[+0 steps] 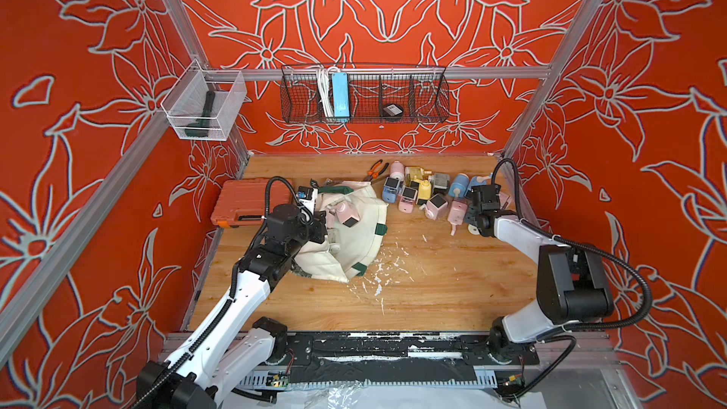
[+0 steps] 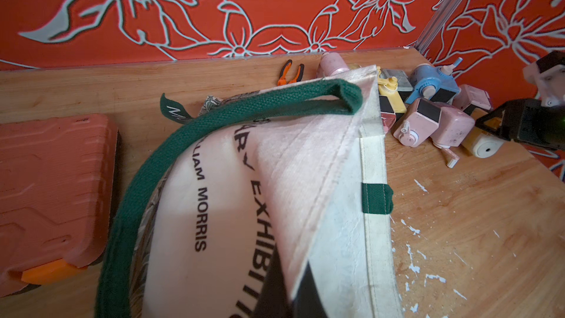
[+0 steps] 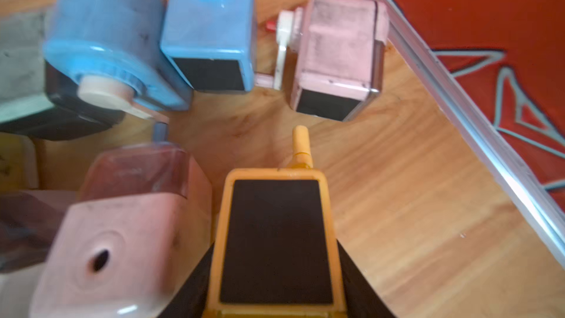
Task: Take out the pencil sharpeners from the tote bags
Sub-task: Place the pencil sharpener at the center of the board.
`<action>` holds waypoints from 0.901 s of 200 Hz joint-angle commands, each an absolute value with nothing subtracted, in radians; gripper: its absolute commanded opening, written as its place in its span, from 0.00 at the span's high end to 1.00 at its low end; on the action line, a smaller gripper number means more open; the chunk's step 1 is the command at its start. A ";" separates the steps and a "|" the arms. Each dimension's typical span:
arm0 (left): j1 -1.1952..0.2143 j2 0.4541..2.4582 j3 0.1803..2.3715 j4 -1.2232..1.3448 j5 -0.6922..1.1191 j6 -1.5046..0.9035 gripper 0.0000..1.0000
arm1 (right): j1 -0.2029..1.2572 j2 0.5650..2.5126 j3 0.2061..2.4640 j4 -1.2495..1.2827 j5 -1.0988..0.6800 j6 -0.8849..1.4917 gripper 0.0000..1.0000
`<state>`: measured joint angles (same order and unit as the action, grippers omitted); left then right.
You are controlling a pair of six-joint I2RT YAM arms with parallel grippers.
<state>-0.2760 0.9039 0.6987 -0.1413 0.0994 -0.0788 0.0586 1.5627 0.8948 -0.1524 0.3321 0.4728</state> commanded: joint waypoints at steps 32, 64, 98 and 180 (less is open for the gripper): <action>-0.282 0.893 0.684 -0.169 0.108 -0.084 1.00 | 0.047 1.606 0.969 -0.122 0.301 0.448 0.59; -0.282 0.893 0.683 -0.169 0.107 -0.084 1.00 | 0.045 1.607 0.971 -0.123 0.288 0.444 0.50; -0.281 0.893 0.683 -0.169 0.106 -0.084 1.00 | 0.043 1.605 0.971 -0.132 0.278 0.438 0.42; -0.284 0.893 0.684 -0.169 0.103 -0.083 1.00 | 0.043 1.542 0.971 -0.152 0.258 0.430 0.32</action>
<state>-0.2760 0.9039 0.6987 -0.1413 0.0990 -0.0788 0.0452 1.5929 0.9401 -0.1402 0.2661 0.4416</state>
